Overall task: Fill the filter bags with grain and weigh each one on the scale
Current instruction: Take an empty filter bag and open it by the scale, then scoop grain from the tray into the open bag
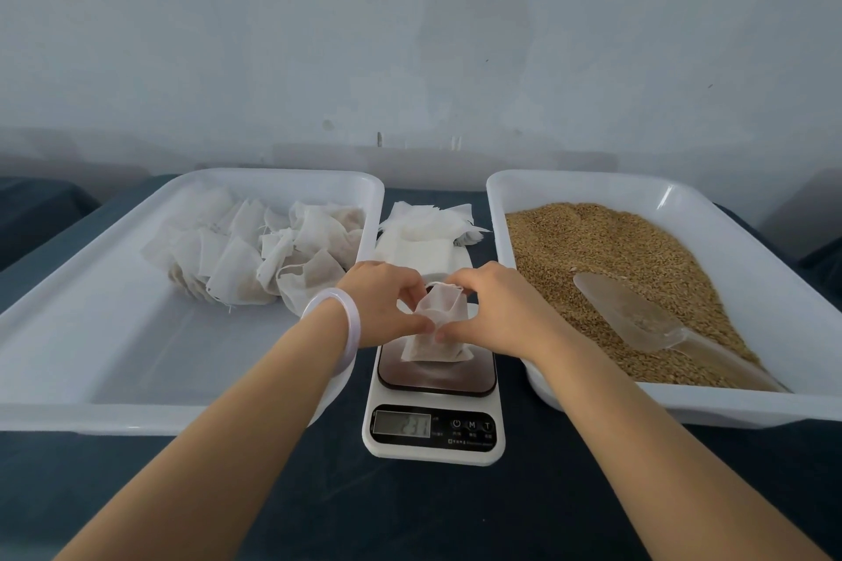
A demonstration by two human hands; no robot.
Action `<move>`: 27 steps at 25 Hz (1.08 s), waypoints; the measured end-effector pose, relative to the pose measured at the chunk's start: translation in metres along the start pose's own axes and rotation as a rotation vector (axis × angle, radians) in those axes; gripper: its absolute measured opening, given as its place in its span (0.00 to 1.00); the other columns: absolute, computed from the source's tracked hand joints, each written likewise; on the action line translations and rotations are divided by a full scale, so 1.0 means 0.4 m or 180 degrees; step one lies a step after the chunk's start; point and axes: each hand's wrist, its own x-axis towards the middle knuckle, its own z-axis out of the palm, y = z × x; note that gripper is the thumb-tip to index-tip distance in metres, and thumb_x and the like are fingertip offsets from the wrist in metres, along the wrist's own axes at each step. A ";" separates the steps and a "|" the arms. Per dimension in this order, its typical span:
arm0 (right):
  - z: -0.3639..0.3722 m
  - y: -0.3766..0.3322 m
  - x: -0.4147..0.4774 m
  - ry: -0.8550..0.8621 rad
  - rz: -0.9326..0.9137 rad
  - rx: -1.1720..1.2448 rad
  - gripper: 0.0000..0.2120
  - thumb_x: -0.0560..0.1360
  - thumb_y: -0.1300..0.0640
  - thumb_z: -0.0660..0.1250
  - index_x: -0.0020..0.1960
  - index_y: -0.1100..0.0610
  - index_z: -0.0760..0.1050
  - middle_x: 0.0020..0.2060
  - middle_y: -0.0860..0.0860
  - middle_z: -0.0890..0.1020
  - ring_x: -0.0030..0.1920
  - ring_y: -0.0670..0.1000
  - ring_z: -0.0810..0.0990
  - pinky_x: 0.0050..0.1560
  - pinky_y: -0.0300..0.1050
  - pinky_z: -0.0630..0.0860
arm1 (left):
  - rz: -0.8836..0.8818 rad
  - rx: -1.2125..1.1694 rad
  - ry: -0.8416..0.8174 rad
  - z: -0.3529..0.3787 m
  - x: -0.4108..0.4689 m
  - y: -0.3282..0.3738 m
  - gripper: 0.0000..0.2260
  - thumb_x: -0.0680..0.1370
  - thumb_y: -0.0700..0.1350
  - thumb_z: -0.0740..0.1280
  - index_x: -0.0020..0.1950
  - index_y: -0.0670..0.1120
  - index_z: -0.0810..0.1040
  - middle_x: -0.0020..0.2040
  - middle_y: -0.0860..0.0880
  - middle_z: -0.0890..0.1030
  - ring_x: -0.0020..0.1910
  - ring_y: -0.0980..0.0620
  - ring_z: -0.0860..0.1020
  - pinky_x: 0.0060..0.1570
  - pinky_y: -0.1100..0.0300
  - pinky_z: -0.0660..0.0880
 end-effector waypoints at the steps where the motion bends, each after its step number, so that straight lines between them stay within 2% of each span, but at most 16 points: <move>1: 0.001 0.001 0.001 0.0010 0.0010 -0.0014 0.27 0.60 0.39 0.75 0.57 0.45 0.77 0.47 0.49 0.76 0.47 0.50 0.76 0.43 0.44 0.74 | 0.0004 0.0016 -0.0009 0.001 0.000 0.000 0.06 0.72 0.54 0.71 0.43 0.56 0.75 0.42 0.59 0.78 0.44 0.58 0.74 0.48 0.64 0.66; 7: 0.000 0.002 -0.004 0.0054 0.0076 0.0194 0.32 0.59 0.36 0.75 0.60 0.44 0.75 0.47 0.45 0.74 0.49 0.46 0.75 0.42 0.41 0.71 | -0.0095 -0.0237 0.0111 0.002 0.000 -0.001 0.04 0.74 0.45 0.69 0.46 0.52 0.76 0.44 0.54 0.79 0.47 0.54 0.77 0.50 0.62 0.73; 11: -0.004 0.003 -0.003 0.0048 0.0096 0.0280 0.31 0.61 0.40 0.76 0.62 0.45 0.74 0.44 0.42 0.72 0.45 0.44 0.73 0.39 0.38 0.69 | -0.0145 -0.0479 0.0264 -0.002 -0.010 0.004 0.08 0.73 0.42 0.67 0.47 0.53 0.72 0.43 0.54 0.79 0.42 0.55 0.77 0.40 0.68 0.70; 13: -0.003 0.002 -0.003 0.0037 0.0102 0.0289 0.26 0.64 0.47 0.76 0.61 0.46 0.75 0.46 0.43 0.75 0.45 0.45 0.75 0.40 0.41 0.73 | -0.0175 -0.0605 0.0332 -0.003 -0.014 0.009 0.09 0.72 0.41 0.67 0.47 0.52 0.72 0.42 0.52 0.79 0.43 0.52 0.78 0.39 0.67 0.71; 15: -0.008 -0.001 -0.004 0.0089 0.0100 0.0430 0.19 0.68 0.54 0.73 0.58 0.48 0.76 0.48 0.45 0.79 0.45 0.46 0.77 0.44 0.45 0.76 | -0.0153 -0.0756 0.0451 -0.006 -0.019 0.010 0.09 0.71 0.39 0.67 0.45 0.52 0.74 0.42 0.49 0.80 0.44 0.50 0.78 0.43 0.63 0.74; 17: -0.026 0.000 -0.011 0.0219 0.0077 0.0847 0.12 0.69 0.57 0.72 0.51 0.46 0.78 0.44 0.41 0.81 0.39 0.40 0.77 0.40 0.37 0.74 | 0.0076 -0.1073 0.0575 -0.015 -0.025 0.009 0.11 0.71 0.39 0.70 0.45 0.54 0.74 0.45 0.51 0.80 0.47 0.53 0.78 0.48 0.62 0.73; 18: -0.043 -0.002 -0.019 0.0296 0.0052 0.1061 0.11 0.69 0.58 0.72 0.48 0.44 0.79 0.41 0.40 0.82 0.38 0.38 0.77 0.38 0.32 0.72 | 0.0251 -0.1287 0.0567 -0.022 -0.028 0.011 0.14 0.70 0.41 0.73 0.48 0.56 0.73 0.48 0.53 0.79 0.50 0.57 0.77 0.51 0.63 0.72; 20: -0.085 -0.006 -0.037 0.0449 -0.0051 0.1383 0.11 0.69 0.59 0.73 0.43 0.43 0.78 0.38 0.38 0.82 0.38 0.36 0.77 0.37 0.28 0.71 | 0.0516 -0.1793 0.0227 -0.041 -0.031 0.031 0.28 0.64 0.47 0.78 0.59 0.57 0.70 0.58 0.56 0.76 0.59 0.61 0.74 0.59 0.65 0.70; 22: -0.126 -0.007 -0.055 0.0545 -0.0177 0.1537 0.10 0.68 0.58 0.74 0.44 0.43 0.79 0.37 0.39 0.82 0.33 0.37 0.76 0.34 0.28 0.71 | 0.0789 -0.2374 -0.0284 -0.042 -0.024 0.069 0.35 0.62 0.47 0.78 0.65 0.54 0.68 0.61 0.55 0.75 0.62 0.57 0.74 0.61 0.60 0.72; 24: -0.159 -0.004 -0.071 0.0586 -0.0205 0.1732 0.11 0.68 0.57 0.75 0.48 0.47 0.80 0.37 0.41 0.83 0.30 0.39 0.75 0.34 0.31 0.72 | 0.1148 -0.2975 -0.0667 -0.021 -0.010 0.111 0.30 0.64 0.41 0.75 0.64 0.49 0.71 0.57 0.52 0.78 0.59 0.52 0.76 0.59 0.55 0.74; 27: -0.191 0.013 -0.096 0.0617 -0.0069 0.1970 0.15 0.68 0.58 0.75 0.51 0.45 0.78 0.40 0.42 0.84 0.38 0.46 0.82 0.42 0.41 0.78 | 0.1056 -0.3738 -0.0751 0.023 -0.001 0.169 0.17 0.65 0.33 0.72 0.53 0.41 0.76 0.45 0.46 0.81 0.49 0.46 0.79 0.56 0.44 0.76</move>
